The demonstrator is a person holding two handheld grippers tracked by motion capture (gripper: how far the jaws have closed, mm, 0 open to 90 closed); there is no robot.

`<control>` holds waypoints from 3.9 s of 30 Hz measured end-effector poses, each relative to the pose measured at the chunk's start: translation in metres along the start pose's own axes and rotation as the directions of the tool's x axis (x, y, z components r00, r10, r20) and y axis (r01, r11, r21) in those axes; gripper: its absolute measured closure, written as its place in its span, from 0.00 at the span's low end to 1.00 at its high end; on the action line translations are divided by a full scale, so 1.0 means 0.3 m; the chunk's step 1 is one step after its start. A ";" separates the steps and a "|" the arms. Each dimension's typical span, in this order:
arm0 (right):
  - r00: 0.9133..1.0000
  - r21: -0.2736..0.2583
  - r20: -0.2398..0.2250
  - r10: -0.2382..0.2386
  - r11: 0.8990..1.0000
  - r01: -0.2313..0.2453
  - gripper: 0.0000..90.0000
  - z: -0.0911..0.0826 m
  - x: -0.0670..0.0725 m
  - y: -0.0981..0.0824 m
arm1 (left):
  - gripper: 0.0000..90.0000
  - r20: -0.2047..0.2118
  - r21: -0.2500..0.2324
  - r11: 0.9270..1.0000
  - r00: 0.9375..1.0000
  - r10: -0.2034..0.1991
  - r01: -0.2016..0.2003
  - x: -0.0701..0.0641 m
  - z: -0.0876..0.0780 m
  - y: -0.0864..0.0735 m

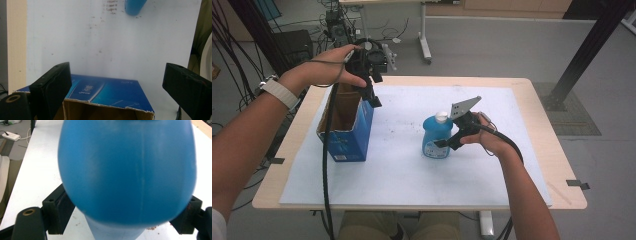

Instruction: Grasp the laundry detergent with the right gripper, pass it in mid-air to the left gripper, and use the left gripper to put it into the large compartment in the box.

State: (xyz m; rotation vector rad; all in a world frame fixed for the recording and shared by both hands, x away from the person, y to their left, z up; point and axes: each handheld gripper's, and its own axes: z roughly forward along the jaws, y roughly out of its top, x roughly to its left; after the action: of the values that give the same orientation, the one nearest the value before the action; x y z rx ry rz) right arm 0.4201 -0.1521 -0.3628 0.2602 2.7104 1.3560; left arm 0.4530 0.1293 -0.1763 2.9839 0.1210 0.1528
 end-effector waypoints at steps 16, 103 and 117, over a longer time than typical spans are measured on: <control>1.000 -0.033 -0.012 0.000 0.999 -0.001 0.26 0.010 -0.002 -0.006 | 0.10 -0.001 0.003 1.000 1.000 -0.001 0.001 0.000 0.001 -0.001; 0.999 -0.140 -0.046 -0.015 0.990 0.008 0.46 0.032 -0.008 -0.040 | 0.10 0.016 -0.005 1.000 1.000 -0.017 0.017 0.005 0.017 -0.014; 0.999 -0.153 -0.046 -0.006 0.988 -0.001 0.47 0.033 -0.007 -0.046 | 0.10 0.017 -0.005 1.000 1.000 -0.017 0.017 0.006 0.020 -0.011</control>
State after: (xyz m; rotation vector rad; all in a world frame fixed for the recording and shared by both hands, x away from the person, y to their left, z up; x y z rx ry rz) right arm 0.4224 -0.1529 -0.3795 0.2145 2.6235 1.5788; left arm 0.4552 0.1320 -0.1825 2.9775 0.1434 0.1262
